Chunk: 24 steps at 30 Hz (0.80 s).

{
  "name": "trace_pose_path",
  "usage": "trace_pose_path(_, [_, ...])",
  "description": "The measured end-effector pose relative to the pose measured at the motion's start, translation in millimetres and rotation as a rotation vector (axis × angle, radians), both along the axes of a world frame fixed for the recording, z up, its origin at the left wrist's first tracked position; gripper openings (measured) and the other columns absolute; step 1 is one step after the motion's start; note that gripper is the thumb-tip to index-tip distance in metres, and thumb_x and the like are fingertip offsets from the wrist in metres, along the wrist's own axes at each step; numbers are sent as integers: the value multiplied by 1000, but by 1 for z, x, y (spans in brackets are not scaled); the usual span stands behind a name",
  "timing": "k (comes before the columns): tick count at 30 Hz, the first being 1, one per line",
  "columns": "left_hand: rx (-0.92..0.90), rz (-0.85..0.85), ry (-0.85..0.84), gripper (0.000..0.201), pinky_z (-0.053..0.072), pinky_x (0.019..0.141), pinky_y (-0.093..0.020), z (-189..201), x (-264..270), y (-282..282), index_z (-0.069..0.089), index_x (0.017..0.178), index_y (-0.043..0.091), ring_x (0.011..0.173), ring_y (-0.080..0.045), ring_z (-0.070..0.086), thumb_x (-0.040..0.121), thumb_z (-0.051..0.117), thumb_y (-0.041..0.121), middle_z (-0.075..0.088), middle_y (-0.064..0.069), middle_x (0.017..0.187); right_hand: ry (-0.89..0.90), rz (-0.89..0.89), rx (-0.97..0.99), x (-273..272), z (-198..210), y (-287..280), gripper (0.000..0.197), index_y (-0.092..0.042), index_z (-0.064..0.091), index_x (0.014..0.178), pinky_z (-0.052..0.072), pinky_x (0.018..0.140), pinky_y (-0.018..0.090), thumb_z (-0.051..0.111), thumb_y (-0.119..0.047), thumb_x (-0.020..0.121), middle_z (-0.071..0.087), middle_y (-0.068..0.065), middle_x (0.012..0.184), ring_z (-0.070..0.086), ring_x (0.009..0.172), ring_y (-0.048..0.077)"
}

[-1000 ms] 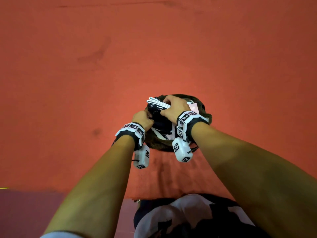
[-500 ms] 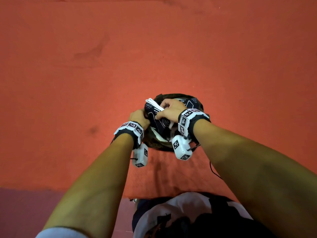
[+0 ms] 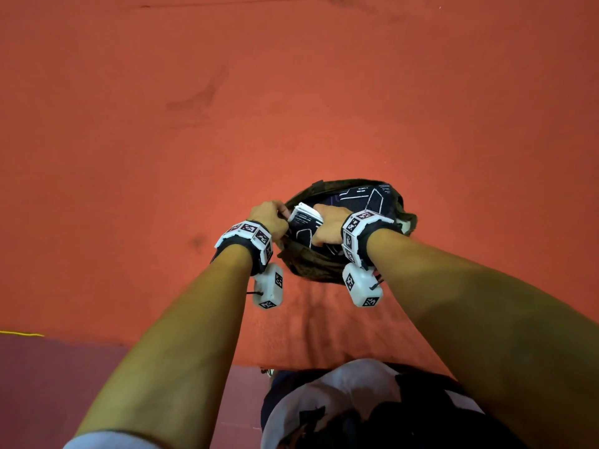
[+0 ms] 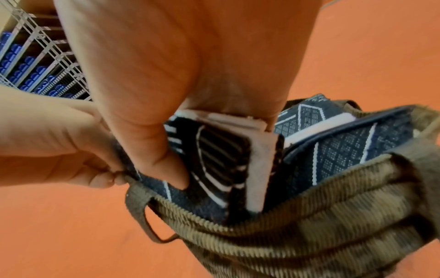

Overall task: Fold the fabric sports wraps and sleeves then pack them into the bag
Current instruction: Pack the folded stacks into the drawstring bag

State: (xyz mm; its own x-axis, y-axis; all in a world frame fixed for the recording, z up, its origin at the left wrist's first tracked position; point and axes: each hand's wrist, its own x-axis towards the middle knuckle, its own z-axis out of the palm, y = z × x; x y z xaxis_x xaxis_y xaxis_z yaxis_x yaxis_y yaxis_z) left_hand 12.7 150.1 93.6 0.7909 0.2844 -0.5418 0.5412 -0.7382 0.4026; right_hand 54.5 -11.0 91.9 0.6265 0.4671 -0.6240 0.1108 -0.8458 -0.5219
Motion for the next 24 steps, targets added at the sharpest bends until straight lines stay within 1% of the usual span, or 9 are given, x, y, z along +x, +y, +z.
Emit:
trace_pose_path(2, [-3, 12, -2, 26, 46, 58, -27, 1, -2, 1, 66, 105, 20, 74, -24, 62, 88, 54, 5, 68, -10, 96, -14, 97, 12, -6, -3, 4, 49, -23, 56, 124, 49, 73, 31, 71, -15, 78, 65, 6, 106, 61, 92, 26])
trace_pose_path(5, [-1, 17, 7, 24, 46, 64, -27, 1, -2, 2, 66, 100, 21, 78, -26, 62, 87, 54, 4, 67, -9, 96, -27, 191, -18, -8, -3, 13, 46, -23, 62, 122, 45, 69, 29, 69, -12, 78, 66, 4, 97, 59, 84, 24])
trace_pose_path(9, [-32, 24, 46, 21, 54, 68, -31, 7, 2, 10, 65, 98, 20, 85, -29, 69, 87, 56, 4, 68, -11, 95, 78, 167, -35, 1, -1, 20, 36, -18, 68, 106, 55, 72, 36, 71, -10, 71, 66, 4, 85, 65, 81, 26])
trace_pose_path(11, [-52, 26, 71, 20, 54, 62, -28, 9, 5, 14, 66, 99, 19, 80, -26, 68, 88, 57, 4, 68, -9, 88, 106, 178, -60, 4, -1, 25, 27, -12, 68, 91, 51, 64, 35, 72, -10, 64, 65, 5, 77, 60, 70, 24])
trace_pose_path(13, [-62, 25, 85, 20, 49, 52, -21, 11, 7, 16, 67, 98, 18, 73, -22, 65, 89, 56, 4, 64, -3, 77, 109, 214, -102, 6, -3, 32, 24, -14, 65, 80, 44, 59, 31, 71, -12, 57, 61, 5, 71, 55, 64, 23])
trace_pose_path(16, [-67, 33, 97, 23, 48, 46, -20, 13, 10, 17, 67, 90, 20, 63, -18, 63, 88, 53, 2, 64, -2, 71, 63, 221, -150, 8, -18, 39, 29, -11, 69, 91, 47, 61, 29, 70, -15, 62, 69, 6, 79, 62, 68, 24])
trace_pose_path(20, [-91, 50, 108, 26, 58, 61, -30, 9, 16, 20, 66, 84, 21, 68, -23, 66, 88, 50, 1, 68, -6, 80, -61, 229, -178, 1, -38, 38, 28, -12, 69, 110, 48, 68, 28, 65, -15, 83, 72, 11, 100, 60, 76, 26])
trace_pose_path(22, [-82, 62, 109, 22, 58, 63, -31, 6, 17, 23, 68, 89, 18, 70, -24, 66, 89, 52, 3, 66, -6, 78, -43, 262, -205, 0, -40, 39, 28, -11, 67, 110, 51, 73, 29, 65, -16, 83, 71, 12, 102, 61, 79, 27])
trace_pose_path(24, [-85, 80, 112, 20, 59, 66, -32, 1, 19, 24, 69, 95, 15, 72, -25, 67, 89, 53, 4, 66, -7, 80, -21, 284, -256, 2, -39, 40, 29, -12, 66, 104, 57, 81, 35, 67, -23, 76, 71, 10, 94, 67, 80, 28])
